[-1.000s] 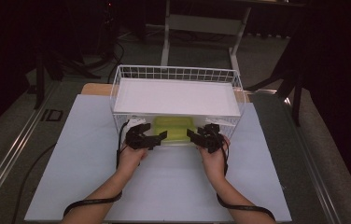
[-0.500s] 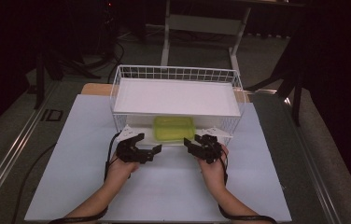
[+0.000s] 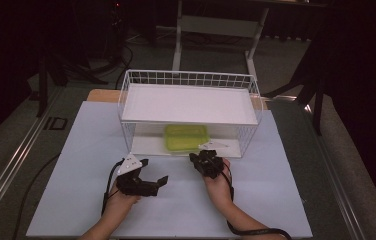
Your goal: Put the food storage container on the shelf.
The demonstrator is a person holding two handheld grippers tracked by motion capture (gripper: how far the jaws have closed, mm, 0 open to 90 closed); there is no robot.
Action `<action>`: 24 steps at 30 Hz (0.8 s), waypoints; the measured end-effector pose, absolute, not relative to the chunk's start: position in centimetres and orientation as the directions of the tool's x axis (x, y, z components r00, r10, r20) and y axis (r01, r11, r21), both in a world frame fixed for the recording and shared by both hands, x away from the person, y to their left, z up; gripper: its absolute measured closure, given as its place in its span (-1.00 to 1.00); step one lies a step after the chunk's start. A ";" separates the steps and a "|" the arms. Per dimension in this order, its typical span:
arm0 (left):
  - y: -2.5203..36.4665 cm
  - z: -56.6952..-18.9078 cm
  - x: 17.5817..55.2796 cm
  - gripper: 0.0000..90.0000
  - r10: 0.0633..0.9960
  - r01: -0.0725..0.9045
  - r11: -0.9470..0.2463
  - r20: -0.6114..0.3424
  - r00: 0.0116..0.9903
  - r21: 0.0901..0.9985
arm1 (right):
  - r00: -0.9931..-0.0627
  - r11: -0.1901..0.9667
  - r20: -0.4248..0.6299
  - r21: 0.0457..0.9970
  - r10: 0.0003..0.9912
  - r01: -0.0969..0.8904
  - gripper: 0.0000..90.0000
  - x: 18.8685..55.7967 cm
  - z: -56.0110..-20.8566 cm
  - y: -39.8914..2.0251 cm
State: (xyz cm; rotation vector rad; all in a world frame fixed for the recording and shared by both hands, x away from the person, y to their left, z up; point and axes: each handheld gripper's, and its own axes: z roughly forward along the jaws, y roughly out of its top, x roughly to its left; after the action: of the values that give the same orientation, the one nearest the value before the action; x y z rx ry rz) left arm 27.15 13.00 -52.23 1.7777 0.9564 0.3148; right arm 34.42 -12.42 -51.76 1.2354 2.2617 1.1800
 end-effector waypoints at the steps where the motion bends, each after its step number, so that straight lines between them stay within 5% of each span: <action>1: 13.0 -52.4 27.1 -0.95 0.729 0.457 -0.136 -0.224 0.647 0.879 | -0.583 0.293 0.108 0.783 0.806 0.549 1.00 34.5 -51.8 -12.2; 24: 13.4 -52.1 26.9 -0.95 0.730 0.442 -0.108 -0.231 0.643 0.890 | -0.519 0.254 0.092 0.791 0.850 0.557 1.00 39.1 -52.1 -9.8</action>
State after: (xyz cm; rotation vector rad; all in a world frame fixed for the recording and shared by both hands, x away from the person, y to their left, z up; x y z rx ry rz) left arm 26.90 13.42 -52.14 1.7444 0.9543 0.3210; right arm 39.15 -9.78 -52.14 1.2883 2.1783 1.1478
